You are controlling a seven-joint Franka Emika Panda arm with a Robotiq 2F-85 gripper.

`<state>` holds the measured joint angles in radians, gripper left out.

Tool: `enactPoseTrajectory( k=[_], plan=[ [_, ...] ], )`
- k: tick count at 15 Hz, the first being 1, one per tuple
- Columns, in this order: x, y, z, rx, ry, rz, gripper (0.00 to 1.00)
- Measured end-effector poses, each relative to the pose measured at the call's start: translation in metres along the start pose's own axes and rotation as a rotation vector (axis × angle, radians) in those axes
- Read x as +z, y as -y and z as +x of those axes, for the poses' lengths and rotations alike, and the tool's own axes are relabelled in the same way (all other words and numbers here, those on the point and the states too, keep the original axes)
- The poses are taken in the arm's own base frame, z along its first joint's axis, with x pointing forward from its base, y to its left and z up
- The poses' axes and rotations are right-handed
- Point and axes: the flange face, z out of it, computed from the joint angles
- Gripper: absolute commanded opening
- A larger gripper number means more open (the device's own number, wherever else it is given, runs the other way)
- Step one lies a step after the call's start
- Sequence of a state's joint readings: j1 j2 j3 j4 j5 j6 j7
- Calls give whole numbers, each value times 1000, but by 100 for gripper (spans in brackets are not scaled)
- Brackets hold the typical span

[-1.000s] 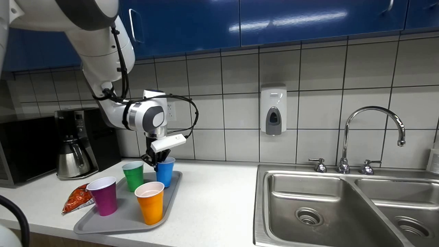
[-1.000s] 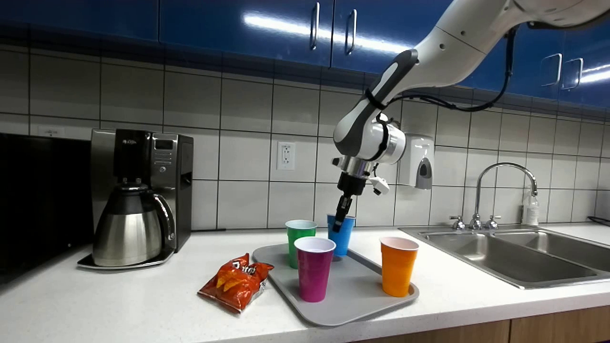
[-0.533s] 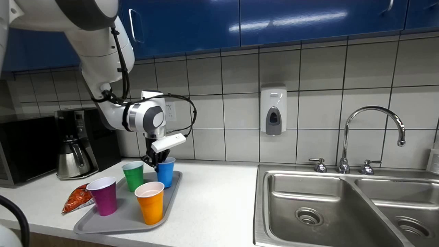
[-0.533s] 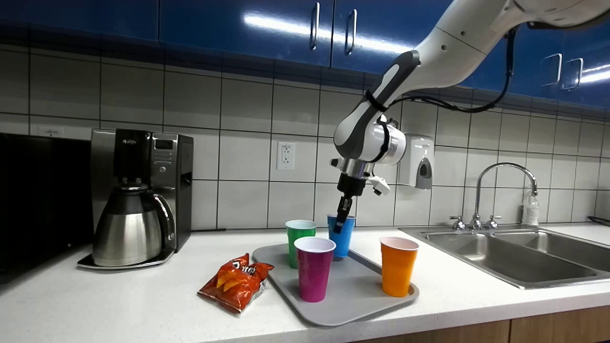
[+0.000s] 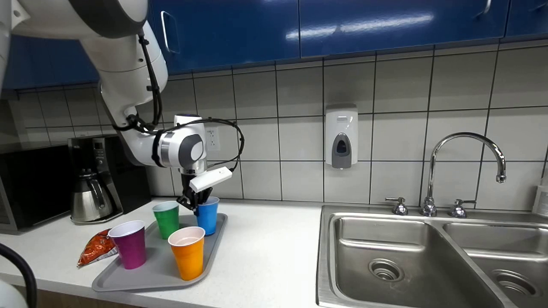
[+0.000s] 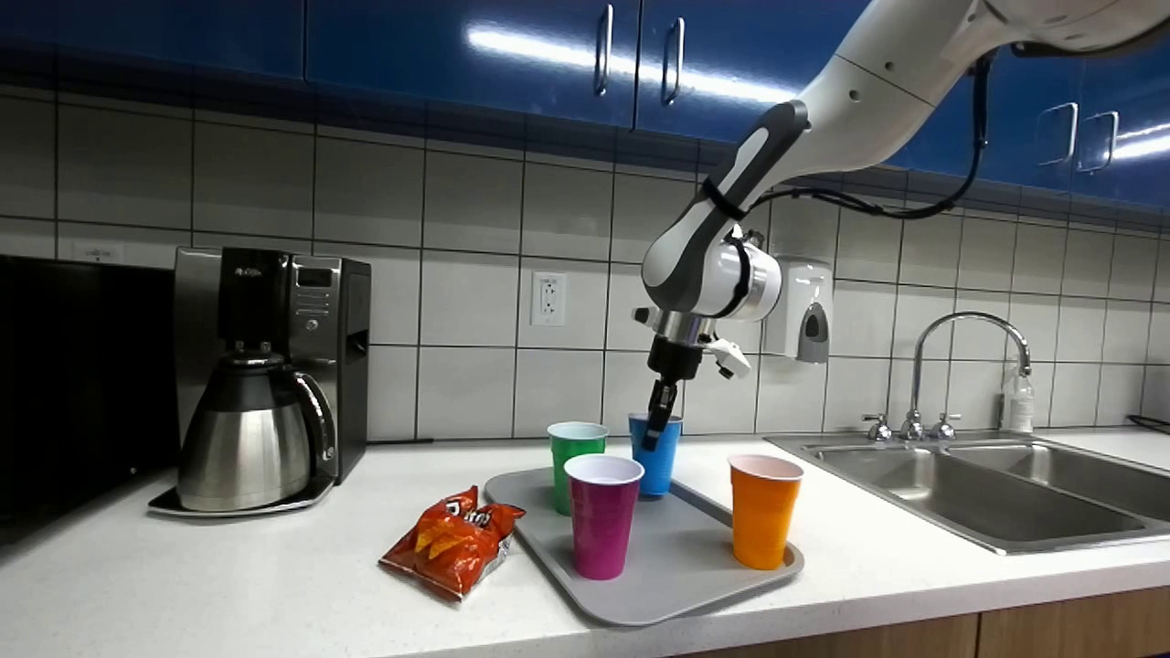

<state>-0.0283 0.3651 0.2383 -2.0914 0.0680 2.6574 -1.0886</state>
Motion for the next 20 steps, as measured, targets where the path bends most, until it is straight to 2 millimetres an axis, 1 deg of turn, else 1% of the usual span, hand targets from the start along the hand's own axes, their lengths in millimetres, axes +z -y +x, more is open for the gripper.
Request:
enactPoseTrajectory(
  k=[1, 2, 4, 9, 12, 13, 14, 16, 20],
  plan=[
    [1, 1, 0, 0, 0, -1, 3],
    [1, 1, -1, -1, 0, -2, 26],
    [2, 2, -1, -1, 0, -2, 32],
    [3, 3, -2, -2, -2, -8, 69],
    [3, 3, -2, -2, -2, -10, 92],
    [3, 3, -2, -2, -2, -10, 98],
    [3, 3, -2, -2, -2, -11, 100],
    [0, 2, -1, -1, -5, -15, 100],
    [-17, 0, 2, 16, -25, -34, 100]
  ],
)
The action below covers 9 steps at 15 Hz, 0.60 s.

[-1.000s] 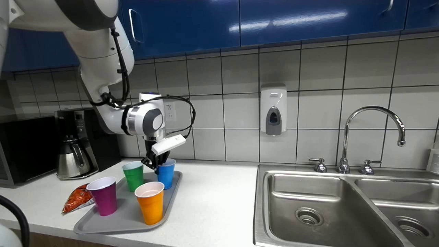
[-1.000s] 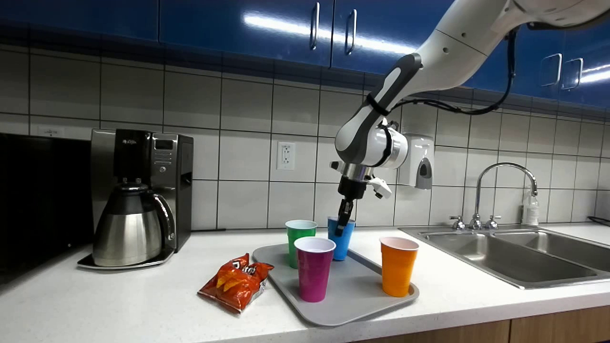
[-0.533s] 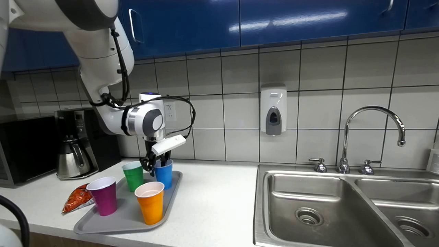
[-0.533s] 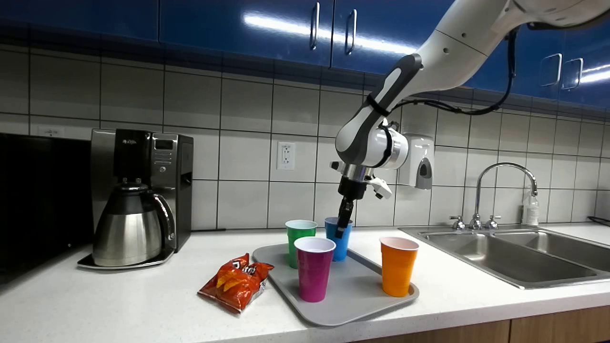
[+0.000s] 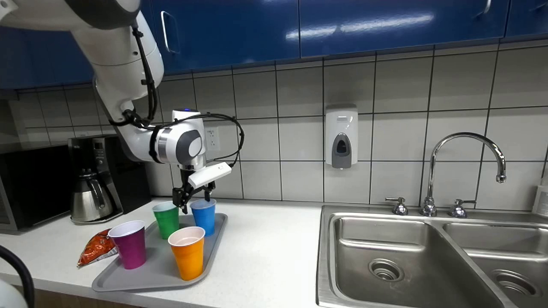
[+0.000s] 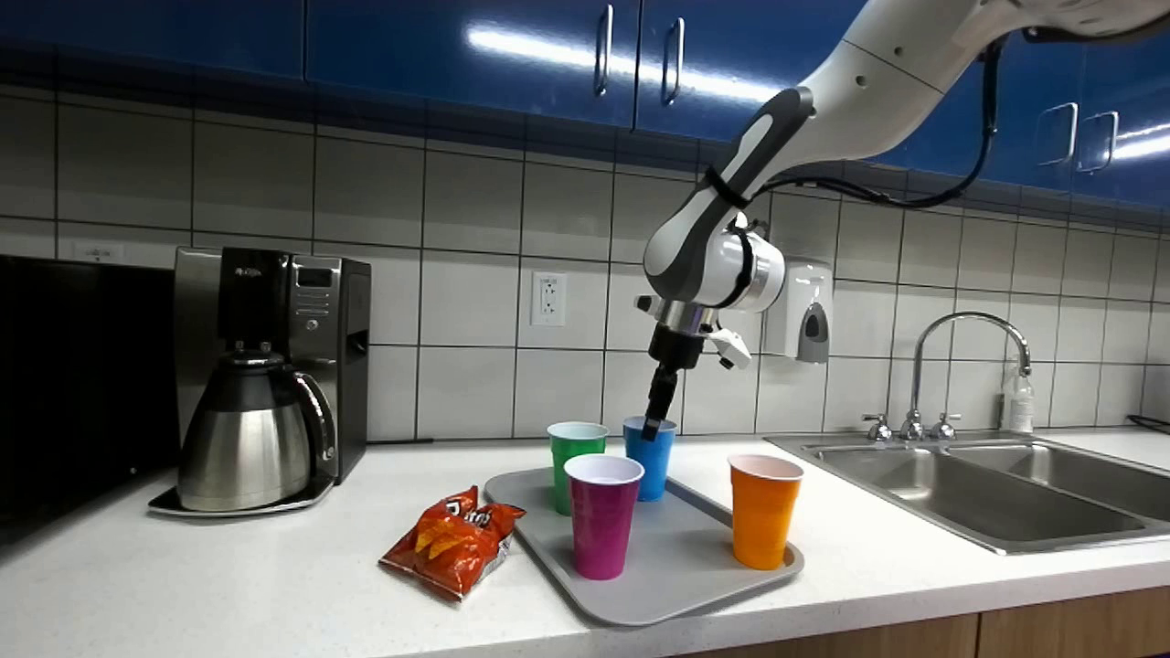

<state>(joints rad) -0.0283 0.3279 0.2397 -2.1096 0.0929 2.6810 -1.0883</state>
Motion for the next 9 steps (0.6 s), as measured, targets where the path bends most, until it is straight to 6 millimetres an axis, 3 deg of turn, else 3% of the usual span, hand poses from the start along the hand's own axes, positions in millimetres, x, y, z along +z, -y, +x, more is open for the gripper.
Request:
enactPoseTrajectory(
  k=[4, 9],
  plan=[
    [-16, -1, 1, 32, -18, -15, 100],
    [-32, -6, -21, 235, 27, 21, 100]
  ],
)
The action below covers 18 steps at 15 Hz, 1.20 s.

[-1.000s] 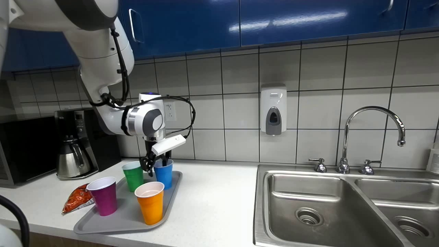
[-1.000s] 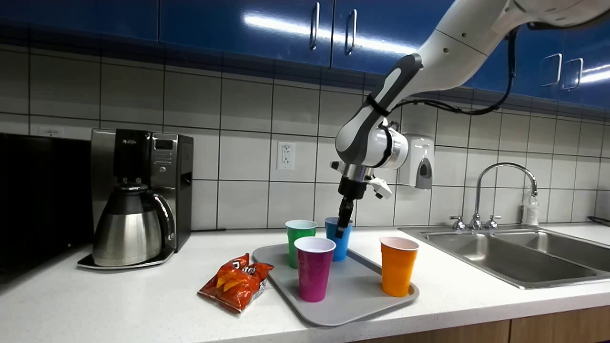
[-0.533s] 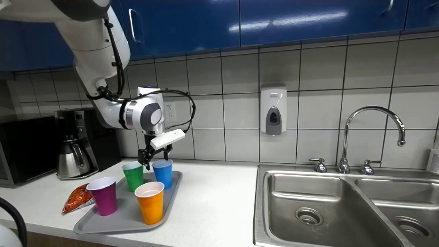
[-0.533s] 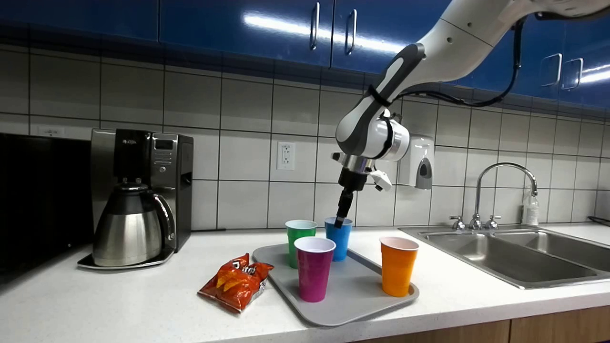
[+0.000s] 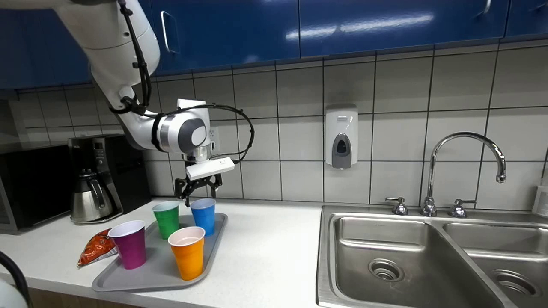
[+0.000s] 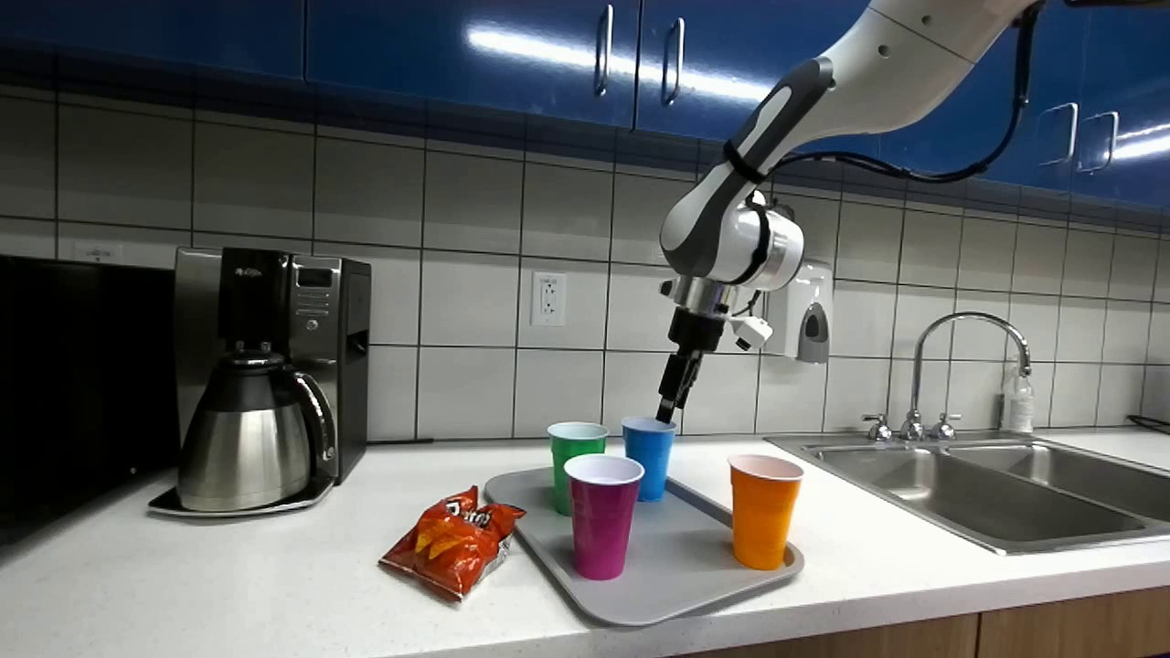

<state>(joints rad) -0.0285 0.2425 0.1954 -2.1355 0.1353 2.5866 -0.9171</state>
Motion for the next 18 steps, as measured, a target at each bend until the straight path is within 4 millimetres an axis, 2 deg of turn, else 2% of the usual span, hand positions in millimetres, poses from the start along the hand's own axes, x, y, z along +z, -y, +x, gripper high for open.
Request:
enactPoseTrajectory(
  k=[8, 14, 18],
  plan=[
    [-29, -13, -24, 215, -12, -20, 100],
    [-39, -28, -68, 321, 9, -41, 100],
    [-55, -40, -95, 408, 9, -63, 100]
  ],
)
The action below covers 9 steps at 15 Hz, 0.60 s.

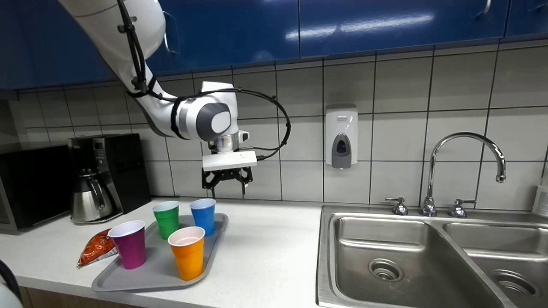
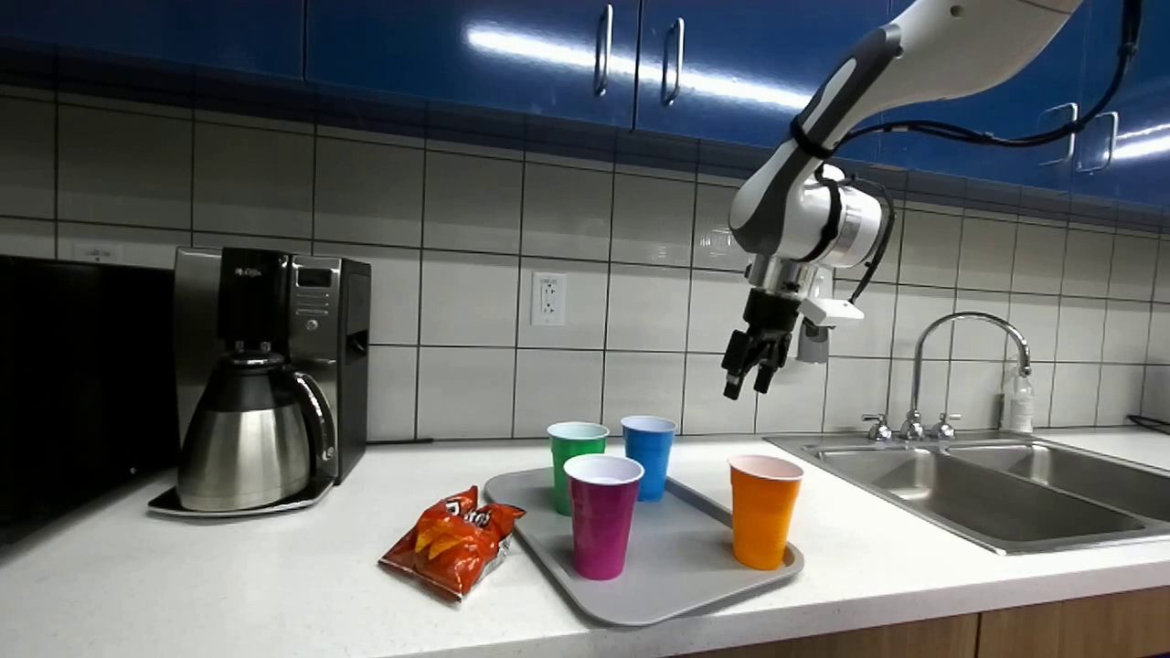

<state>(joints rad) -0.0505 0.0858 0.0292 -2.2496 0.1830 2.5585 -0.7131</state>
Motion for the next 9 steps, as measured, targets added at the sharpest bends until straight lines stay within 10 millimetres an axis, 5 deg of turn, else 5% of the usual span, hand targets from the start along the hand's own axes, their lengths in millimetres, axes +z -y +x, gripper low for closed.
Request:
enactPoseTrajectory(
  k=[9],
  plan=[
    [-8, -2, -12, 59, 15, 4, 100]
  ],
)
